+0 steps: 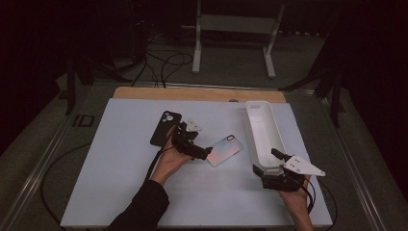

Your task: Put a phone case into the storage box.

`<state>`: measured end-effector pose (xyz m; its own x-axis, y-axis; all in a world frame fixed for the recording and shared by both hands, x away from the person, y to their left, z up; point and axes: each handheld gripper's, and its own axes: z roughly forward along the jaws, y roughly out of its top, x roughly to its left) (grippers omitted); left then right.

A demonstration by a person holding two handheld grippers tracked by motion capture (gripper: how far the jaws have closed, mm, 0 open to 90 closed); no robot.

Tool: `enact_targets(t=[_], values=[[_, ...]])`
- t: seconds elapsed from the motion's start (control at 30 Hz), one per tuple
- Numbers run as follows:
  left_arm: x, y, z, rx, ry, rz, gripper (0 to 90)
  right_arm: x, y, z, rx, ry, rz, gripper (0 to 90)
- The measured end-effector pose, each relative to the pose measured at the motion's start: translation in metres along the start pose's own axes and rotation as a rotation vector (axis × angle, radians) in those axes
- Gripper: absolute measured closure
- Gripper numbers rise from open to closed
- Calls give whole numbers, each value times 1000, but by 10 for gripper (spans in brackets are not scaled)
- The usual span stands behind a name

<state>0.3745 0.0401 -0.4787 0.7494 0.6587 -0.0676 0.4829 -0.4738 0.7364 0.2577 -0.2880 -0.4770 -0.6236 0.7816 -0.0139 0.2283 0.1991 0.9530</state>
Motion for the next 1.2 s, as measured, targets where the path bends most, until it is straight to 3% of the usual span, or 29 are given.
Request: enact_targets(t=[0.3,0.73,0.93,1.2], values=[[-10,1,22,36,-36,4,1,1,0,1,5,1,-5,78],[-22,1,52,164,-61,28,7,1,0,1,8,1,-5,78],[-26,0,61,185,-77,14,21,1,-1,1,8,0,-7,78],[-32,1,67,218,-34,38,69,0,-1,0,8,-2,-10,78]])
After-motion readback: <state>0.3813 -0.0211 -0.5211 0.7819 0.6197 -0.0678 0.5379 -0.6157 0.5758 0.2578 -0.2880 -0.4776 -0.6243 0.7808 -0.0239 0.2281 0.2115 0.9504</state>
